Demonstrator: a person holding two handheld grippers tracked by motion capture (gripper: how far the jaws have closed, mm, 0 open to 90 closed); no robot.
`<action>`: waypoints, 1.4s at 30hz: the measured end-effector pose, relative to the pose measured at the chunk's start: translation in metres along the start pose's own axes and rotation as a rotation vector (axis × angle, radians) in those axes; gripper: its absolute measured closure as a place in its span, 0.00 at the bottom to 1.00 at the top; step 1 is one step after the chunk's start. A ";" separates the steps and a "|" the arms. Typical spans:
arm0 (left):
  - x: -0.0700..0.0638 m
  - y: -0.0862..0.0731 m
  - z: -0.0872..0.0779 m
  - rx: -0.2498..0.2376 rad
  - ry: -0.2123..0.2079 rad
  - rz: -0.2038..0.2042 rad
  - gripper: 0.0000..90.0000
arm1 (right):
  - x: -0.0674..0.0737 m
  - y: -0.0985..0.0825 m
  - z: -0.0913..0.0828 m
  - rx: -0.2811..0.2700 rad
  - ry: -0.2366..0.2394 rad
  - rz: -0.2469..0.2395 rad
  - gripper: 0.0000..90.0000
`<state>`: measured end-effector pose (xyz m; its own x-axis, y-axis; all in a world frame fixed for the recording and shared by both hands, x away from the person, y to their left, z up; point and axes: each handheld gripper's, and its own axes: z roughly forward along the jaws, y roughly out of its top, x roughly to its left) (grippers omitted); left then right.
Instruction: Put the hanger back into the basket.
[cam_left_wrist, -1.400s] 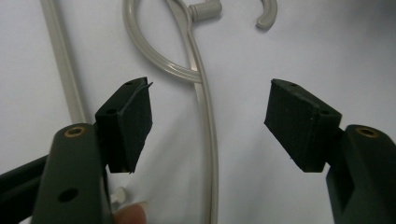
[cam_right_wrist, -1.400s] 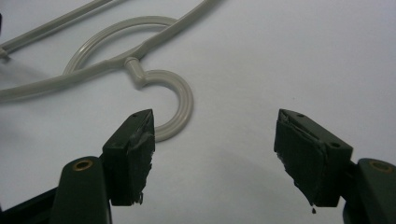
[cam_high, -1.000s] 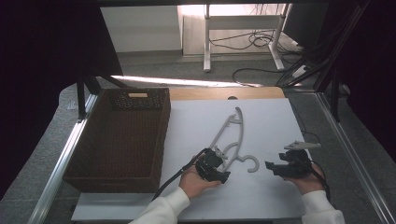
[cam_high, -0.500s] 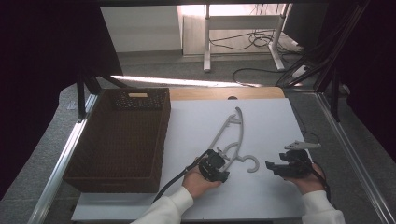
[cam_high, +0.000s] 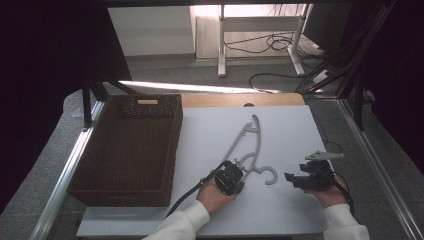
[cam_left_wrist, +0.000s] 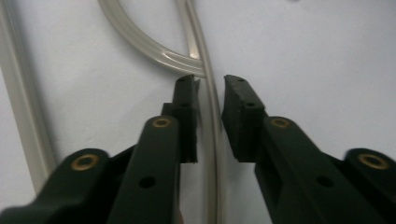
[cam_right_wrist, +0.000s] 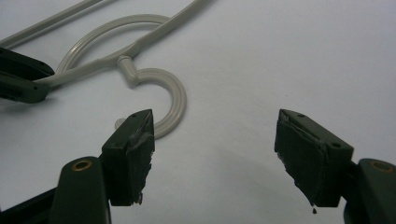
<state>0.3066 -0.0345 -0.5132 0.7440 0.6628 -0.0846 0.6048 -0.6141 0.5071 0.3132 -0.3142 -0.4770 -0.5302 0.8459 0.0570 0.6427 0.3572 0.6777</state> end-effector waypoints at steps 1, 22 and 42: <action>0.001 0.000 0.000 0.002 -0.007 -0.008 0.87 | 0.000 0.000 0.000 0.000 0.000 0.001 0.32; 0.014 0.003 -0.014 -0.008 -0.101 -0.058 0.91 | -0.007 -0.001 -0.007 -0.022 -0.028 0.025 0.32; 0.045 0.003 -0.068 -0.176 -0.239 -0.154 0.91 | -0.023 -0.008 -0.012 -0.039 -0.083 0.081 0.32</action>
<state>0.3224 0.0225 -0.4567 0.7062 0.6096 -0.3601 0.6721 -0.4175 0.6115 0.3138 -0.3415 -0.4755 -0.4286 0.9019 0.0532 0.6590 0.2719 0.7013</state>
